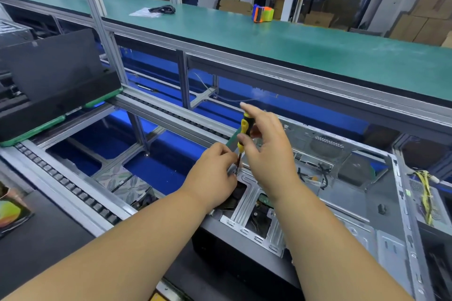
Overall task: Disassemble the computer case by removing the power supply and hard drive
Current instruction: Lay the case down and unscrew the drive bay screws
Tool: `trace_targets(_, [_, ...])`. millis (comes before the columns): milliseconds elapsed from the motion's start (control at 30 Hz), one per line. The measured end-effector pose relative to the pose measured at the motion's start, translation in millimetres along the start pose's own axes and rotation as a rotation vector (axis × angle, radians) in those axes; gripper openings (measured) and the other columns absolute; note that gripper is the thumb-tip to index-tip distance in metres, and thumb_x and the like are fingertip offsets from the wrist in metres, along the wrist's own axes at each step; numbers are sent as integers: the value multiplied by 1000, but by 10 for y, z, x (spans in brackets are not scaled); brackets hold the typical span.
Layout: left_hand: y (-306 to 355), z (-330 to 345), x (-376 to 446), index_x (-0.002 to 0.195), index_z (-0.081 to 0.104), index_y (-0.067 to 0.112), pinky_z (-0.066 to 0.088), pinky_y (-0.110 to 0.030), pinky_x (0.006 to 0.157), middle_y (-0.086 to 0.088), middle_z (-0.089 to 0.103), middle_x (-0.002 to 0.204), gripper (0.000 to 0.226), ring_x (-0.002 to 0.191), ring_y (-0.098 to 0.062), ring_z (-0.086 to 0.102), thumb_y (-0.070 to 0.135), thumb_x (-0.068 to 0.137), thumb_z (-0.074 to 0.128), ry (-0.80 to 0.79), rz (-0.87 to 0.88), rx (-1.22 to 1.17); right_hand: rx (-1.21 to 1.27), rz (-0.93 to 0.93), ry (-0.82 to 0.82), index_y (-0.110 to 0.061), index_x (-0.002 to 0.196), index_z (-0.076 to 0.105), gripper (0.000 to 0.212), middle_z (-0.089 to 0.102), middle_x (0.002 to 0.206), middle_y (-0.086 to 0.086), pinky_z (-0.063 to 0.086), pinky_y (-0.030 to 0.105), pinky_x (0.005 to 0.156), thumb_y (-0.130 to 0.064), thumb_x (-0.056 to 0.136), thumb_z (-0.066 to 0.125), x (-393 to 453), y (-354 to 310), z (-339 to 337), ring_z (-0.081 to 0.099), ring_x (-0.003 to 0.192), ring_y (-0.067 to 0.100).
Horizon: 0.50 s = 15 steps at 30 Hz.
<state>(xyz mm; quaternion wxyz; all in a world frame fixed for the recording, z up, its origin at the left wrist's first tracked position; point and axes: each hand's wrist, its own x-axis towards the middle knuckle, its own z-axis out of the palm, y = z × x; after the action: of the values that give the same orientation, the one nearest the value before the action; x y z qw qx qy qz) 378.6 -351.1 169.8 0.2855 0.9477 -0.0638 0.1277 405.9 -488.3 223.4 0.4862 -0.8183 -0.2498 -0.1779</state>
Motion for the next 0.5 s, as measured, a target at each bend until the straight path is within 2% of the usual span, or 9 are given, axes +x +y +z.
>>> trace_targets(100, [3, 1, 1, 103, 64, 22, 50, -37, 83, 11, 44, 107, 21, 104, -14, 46, 16, 83, 65, 11, 7, 0, 39, 48, -5, -41, 132, 44, 57, 58, 114, -13, 50, 33, 93, -5, 91, 62, -17, 3, -9, 57, 103, 4])
trace_targets(167, [-1, -9, 3, 104, 64, 22, 50, -35, 84, 11, 44, 107, 22, 105, -14, 46, 16, 83, 65, 8, 6, 3, 40, 31, -2, -41, 129, 44, 53, 58, 112, -12, 50, 35, 93, -6, 92, 60, -31, 8, -10, 57, 103, 4])
trace_targets(333, [6, -27, -5, 112, 63, 28, 49, -30, 83, 15, 40, 106, 29, 104, -11, 44, 18, 85, 63, -21, -29, 0, 61, -29, 55, -29, 125, 50, 50, 49, 111, -13, 42, 13, 89, -16, 83, 76, -38, 50, -1, 52, 100, 4])
trace_targets(500, [18, -3, -12, 106, 63, 25, 47, -28, 83, 14, 42, 107, 24, 104, -11, 45, 16, 84, 63, -6, -18, -8, 37, 1, 62, -31, 125, 51, 52, 52, 107, -10, 43, 9, 83, -8, 84, 74, -38, 78, -8, 55, 95, 5])
